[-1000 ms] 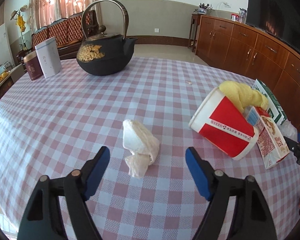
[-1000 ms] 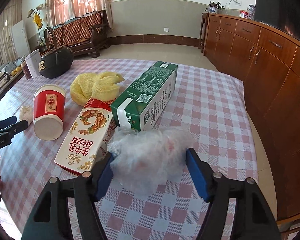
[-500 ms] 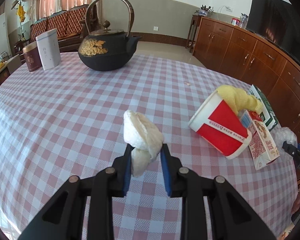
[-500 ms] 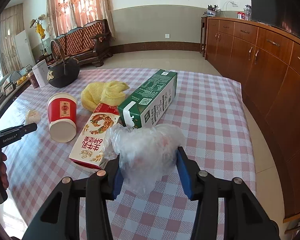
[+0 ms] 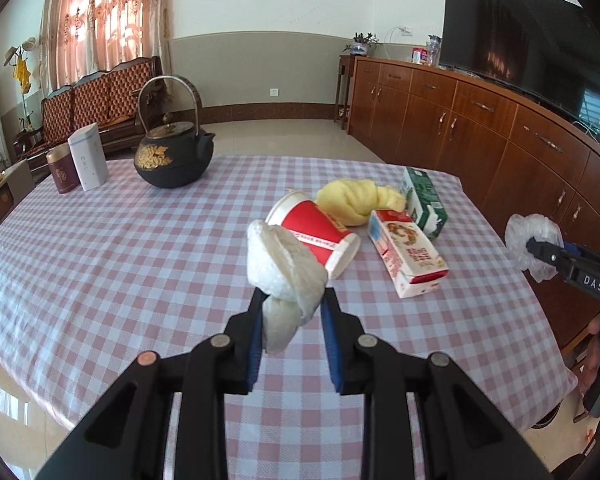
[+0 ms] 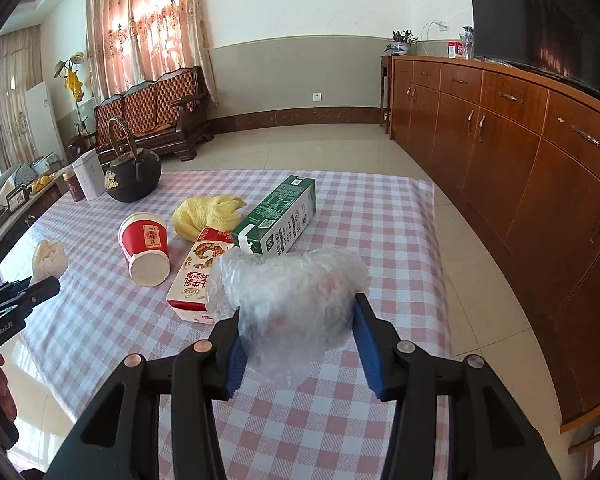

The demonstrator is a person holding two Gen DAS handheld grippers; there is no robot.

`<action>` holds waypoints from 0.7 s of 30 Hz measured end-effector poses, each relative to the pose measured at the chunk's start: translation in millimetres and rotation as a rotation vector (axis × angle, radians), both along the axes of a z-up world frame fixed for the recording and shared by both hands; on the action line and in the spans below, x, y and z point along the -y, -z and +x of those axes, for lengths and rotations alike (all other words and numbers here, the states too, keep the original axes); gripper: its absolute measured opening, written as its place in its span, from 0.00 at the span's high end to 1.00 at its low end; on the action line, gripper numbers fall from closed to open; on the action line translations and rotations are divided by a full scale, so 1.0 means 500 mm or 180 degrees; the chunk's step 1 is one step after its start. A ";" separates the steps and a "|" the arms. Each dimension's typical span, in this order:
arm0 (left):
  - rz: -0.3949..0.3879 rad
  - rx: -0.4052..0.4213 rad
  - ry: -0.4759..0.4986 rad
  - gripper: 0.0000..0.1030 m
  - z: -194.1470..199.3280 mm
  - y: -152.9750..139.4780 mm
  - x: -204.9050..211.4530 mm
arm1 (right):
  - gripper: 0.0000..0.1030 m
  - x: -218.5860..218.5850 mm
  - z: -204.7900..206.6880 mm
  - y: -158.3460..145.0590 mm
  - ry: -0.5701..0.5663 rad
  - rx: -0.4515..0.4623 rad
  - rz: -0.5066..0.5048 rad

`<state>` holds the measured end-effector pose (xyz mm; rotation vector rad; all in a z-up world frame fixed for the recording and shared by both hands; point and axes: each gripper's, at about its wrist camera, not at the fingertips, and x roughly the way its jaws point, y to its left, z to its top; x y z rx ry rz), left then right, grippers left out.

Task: Collect trash
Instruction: 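Carry the tissue and clear plastic bag in both grippers over the bin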

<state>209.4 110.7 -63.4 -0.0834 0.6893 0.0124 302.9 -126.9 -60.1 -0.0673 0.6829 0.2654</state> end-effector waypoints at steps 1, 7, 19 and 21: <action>0.0014 0.0008 0.0036 0.73 -0.006 -0.006 0.011 | 0.52 0.008 -0.010 -0.006 0.0012 0.0010 0.0005; 0.0131 0.0076 0.0181 0.73 -0.050 -0.036 0.076 | 0.52 0.058 -0.075 -0.033 0.0108 0.0070 0.0046; 0.0158 0.0216 0.0414 0.73 -0.100 -0.072 0.172 | 0.52 0.170 -0.165 -0.058 0.0344 0.0162 0.0172; 0.0161 0.0241 0.0485 0.73 -0.101 -0.076 0.195 | 0.52 0.191 -0.176 -0.060 0.0388 0.0164 0.0184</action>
